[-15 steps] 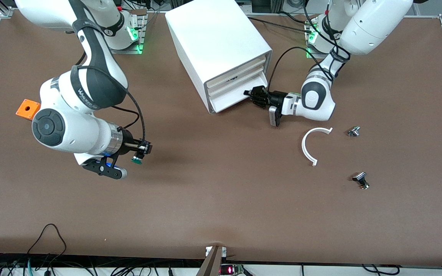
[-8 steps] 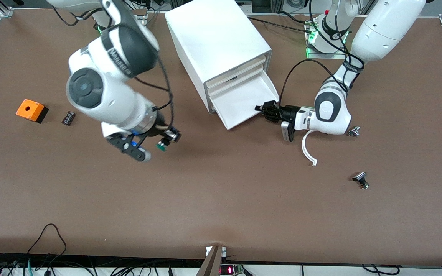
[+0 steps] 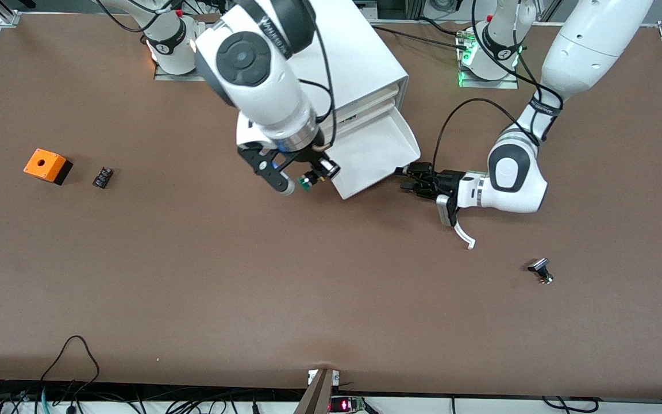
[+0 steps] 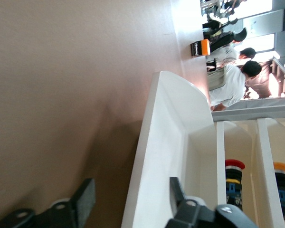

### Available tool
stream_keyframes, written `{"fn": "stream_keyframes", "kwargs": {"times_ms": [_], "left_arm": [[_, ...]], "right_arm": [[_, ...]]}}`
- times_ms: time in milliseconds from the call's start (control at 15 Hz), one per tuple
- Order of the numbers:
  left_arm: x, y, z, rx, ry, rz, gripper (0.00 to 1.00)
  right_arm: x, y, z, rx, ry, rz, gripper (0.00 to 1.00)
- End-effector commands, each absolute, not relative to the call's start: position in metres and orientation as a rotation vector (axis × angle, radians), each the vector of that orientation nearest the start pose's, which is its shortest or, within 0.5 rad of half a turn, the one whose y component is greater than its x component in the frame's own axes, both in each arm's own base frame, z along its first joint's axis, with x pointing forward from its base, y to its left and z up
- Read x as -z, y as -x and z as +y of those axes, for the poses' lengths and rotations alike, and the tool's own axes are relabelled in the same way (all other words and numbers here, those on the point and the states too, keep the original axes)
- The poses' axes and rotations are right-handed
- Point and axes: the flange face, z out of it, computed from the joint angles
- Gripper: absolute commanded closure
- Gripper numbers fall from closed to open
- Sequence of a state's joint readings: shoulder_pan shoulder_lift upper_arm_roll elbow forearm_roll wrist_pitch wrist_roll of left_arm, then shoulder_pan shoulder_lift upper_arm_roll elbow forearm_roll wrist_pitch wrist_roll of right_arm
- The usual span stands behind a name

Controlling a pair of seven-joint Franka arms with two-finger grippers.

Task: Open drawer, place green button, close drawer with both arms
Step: 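Lower the green button into the open drawer and open the right gripper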

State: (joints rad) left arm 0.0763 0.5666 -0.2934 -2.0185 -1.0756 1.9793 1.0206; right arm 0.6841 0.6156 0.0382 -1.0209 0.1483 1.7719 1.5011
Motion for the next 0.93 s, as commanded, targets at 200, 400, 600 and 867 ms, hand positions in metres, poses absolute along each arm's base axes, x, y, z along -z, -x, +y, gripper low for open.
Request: {"fn": "stream_keyframes", "kwargs": {"times_ms": [200,400,600,867], "left_arm": [[-0.258,-0.579,-0.138,0.429,-2.150,-0.509,0.00],[-0.316,-0.603,-0.112,0.668,-2.396,-0.445,0.00],[-0.356,-0.614,-0.104,0.767,-2.540,-0.357,0.00],[-0.417,-0.624,-0.106,0.810,-2.662,-0.143,0.00]], "right_arm": [[-0.449,-0.506,0.571,-0.013,2.686,1.334,1.00],[-0.386,-0.485,0.605,-0.030,2.675,1.418,1.00],[-0.345,-0.468,0.624,-0.045,2.686,1.463,1.00],[-0.305,-0.455,0.639,-0.062,2.671,1.495,1.00]]}}
